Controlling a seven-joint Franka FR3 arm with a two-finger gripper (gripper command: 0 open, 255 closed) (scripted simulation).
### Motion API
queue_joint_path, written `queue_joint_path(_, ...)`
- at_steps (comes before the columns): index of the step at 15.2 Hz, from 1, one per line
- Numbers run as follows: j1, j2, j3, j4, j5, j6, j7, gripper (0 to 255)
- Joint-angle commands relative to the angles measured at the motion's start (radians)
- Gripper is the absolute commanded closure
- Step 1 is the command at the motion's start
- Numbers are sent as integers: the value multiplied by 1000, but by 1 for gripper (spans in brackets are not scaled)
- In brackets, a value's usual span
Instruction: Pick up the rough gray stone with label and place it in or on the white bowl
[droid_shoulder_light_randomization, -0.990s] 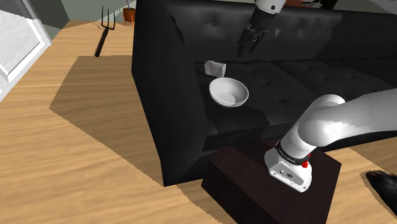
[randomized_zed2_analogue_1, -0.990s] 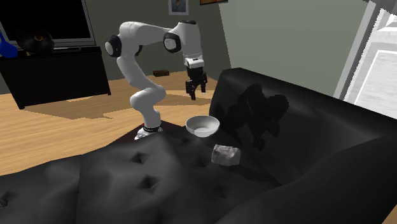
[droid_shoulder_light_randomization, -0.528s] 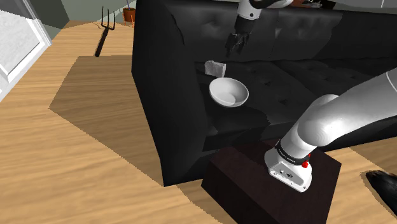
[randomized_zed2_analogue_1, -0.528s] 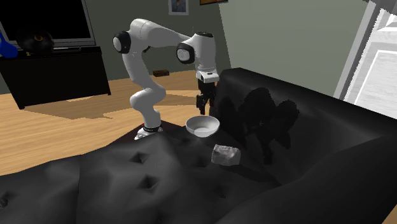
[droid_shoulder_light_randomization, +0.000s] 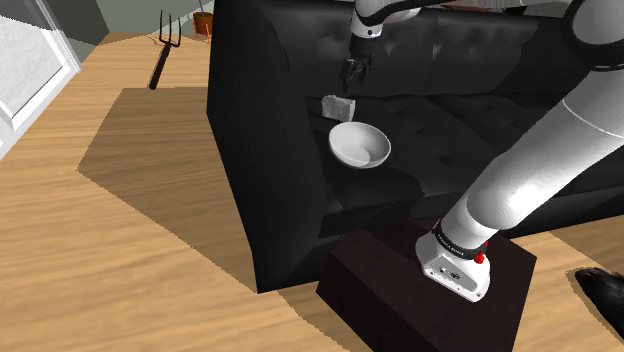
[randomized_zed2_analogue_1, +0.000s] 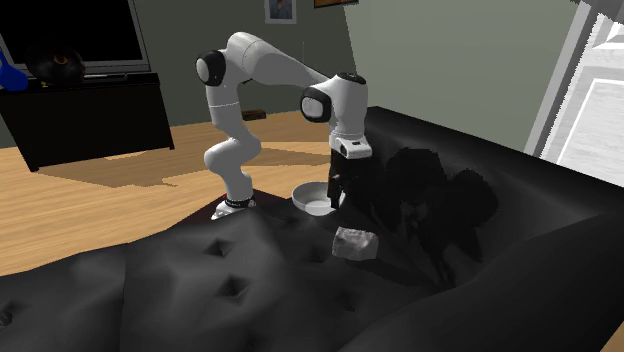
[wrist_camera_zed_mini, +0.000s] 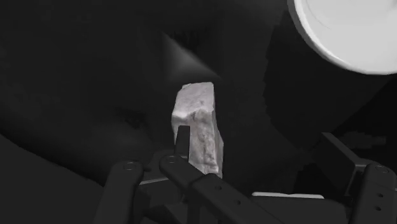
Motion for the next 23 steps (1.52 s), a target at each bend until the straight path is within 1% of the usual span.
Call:
queue_joint_path(1,-5,81,-7,56,-11,12,-23,0)
queue_joint_path(5,-15,229,-16,181,-27,16,-60,0)
queue_joint_path(13,-19,255,-18,110,-25,112,-61,0)
queue_joint_path(20,-19,256,-18,111,-25,112,-61,0)
queue_joint_path(21,-19,256,-18,111,-25,112,-61,255)
queue_joint_path(23,-19,256,-18,111,-25,112,-61,255)
